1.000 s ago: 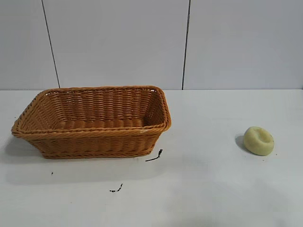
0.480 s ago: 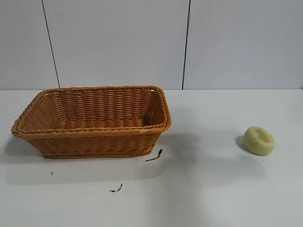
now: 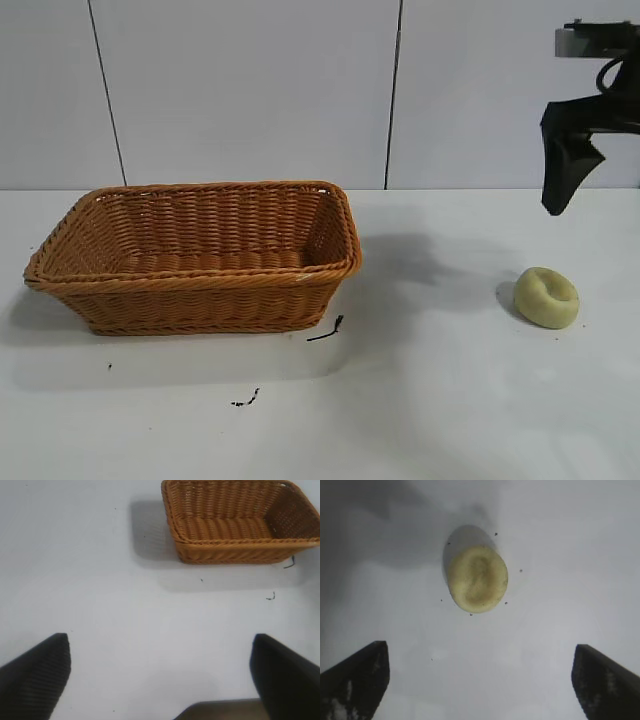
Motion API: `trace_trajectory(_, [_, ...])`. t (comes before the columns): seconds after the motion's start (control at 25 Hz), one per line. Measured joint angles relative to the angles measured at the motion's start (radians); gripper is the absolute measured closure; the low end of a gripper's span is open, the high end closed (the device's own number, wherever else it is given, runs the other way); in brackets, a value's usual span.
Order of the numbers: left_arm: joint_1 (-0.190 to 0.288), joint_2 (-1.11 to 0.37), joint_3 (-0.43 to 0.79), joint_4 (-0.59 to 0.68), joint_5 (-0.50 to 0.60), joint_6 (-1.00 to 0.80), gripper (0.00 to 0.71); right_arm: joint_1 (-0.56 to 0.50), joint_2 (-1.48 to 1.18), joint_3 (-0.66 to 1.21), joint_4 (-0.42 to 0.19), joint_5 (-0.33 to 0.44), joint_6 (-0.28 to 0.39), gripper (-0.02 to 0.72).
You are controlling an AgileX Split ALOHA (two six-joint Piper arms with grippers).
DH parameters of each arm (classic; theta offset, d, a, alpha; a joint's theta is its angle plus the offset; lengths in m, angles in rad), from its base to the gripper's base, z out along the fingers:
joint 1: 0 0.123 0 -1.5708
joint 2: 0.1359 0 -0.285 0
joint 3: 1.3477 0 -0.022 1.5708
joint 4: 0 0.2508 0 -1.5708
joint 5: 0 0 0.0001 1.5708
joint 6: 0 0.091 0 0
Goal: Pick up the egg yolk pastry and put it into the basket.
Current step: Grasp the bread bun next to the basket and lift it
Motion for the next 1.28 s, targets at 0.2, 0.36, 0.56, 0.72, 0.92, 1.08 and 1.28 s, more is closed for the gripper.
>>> trace_trajectory(0.2, [0.0, 0.0, 0.0, 0.0, 0.0, 0.0, 0.015, 0.033, 0.064, 0.0, -0.007, -0.057, 0.026, 0.015])
trace_trajectory(0.36, [0.0, 0.0, 0.0, 0.0, 0.0, 0.0, 0.015, 0.025, 0.083, 0.0, -0.018, -0.126, 0.06, 0.015])
trace_trajectory(0.56, [0.0, 0.0, 0.0, 0.0, 0.0, 0.0, 0.015, 0.025, 0.131, -0.001, -0.026, -0.19, 0.064, 0.015])
trace_trajectory(0.72, [0.0, 0.0, 0.0, 0.0, 0.0, 0.0, 0.015, 0.025, 0.206, -0.001, -0.026, -0.23, 0.064, 0.015])
trace_trajectory(0.92, [0.0, 0.0, 0.0, 0.0, 0.0, 0.0, 0.015, 0.025, 0.282, -0.001, -0.026, -0.265, 0.064, 0.015])
trace_trajectory(1.08, [0.0, 0.0, 0.0, 0.0, 0.0, 0.0, 0.015, 0.025, 0.303, -0.001, -0.026, -0.267, 0.064, 0.015])
trace_trajectory(1.28, [0.0, 0.0, 0.0, 0.0, 0.0, 0.0, 0.015, 0.025, 0.303, -0.001, -0.026, -0.261, 0.064, 0.21])
